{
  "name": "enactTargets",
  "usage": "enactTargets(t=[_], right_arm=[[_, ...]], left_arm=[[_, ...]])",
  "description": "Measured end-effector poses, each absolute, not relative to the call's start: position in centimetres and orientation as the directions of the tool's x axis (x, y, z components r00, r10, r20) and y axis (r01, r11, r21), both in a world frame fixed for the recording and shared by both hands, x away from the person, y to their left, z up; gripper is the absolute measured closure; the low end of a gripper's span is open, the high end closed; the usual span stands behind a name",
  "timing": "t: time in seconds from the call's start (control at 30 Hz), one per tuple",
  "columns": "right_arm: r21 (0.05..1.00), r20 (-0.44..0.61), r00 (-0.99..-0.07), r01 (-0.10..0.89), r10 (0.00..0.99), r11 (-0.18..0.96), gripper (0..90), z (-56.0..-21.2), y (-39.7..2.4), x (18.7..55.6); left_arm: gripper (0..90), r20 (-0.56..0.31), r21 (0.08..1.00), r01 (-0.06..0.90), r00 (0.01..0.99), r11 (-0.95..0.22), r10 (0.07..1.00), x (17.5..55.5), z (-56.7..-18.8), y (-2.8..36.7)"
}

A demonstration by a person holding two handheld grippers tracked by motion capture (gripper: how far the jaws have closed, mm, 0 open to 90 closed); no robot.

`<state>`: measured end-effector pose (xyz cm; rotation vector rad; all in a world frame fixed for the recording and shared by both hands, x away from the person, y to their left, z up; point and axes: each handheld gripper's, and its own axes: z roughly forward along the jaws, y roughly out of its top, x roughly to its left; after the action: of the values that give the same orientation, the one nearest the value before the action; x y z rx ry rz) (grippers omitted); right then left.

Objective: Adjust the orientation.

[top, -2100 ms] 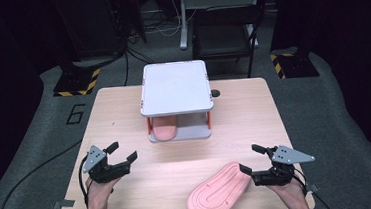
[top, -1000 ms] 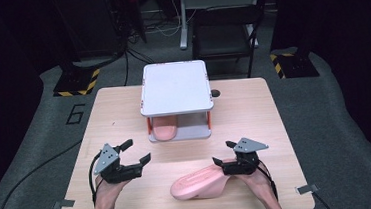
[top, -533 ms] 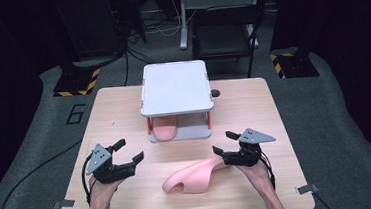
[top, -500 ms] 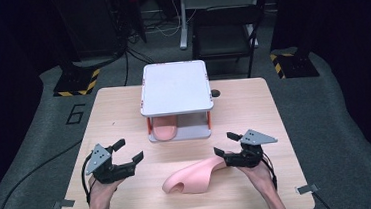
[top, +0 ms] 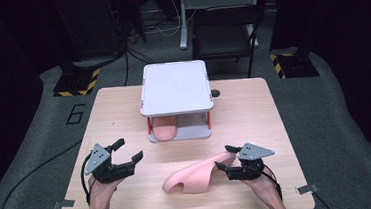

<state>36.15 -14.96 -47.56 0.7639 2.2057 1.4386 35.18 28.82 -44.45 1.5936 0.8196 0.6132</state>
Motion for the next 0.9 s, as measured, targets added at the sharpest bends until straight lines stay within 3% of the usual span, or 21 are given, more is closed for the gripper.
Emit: enactTargets(t=[0.43, 0.67, 0.9], right_arm=[[0.923, 0.022, -0.734, 0.276, 0.679, 0.269, 30.2, -47.8, -13.9, 40.3], [0.913, 0.045, -0.757, 0.296, 0.652, 0.281, 30.2, -48.3, -13.1, 39.8], [0.896, -0.023, -0.798, 0.252, 0.603, 0.367, 29.6, -48.8, -11.3, 39.2]], left_arm=[[15.2, -0.058, 0.981, 0.18, 0.601, -0.064, 0.797, 35.2, -44.7, 29.5], [15.2, -0.059, 0.981, 0.181, 0.597, -0.063, 0.8, 35.2, -44.7, 29.6], [15.2, -0.063, 0.981, 0.187, 0.593, -0.061, 0.803, 35.3, -44.9, 29.7]])
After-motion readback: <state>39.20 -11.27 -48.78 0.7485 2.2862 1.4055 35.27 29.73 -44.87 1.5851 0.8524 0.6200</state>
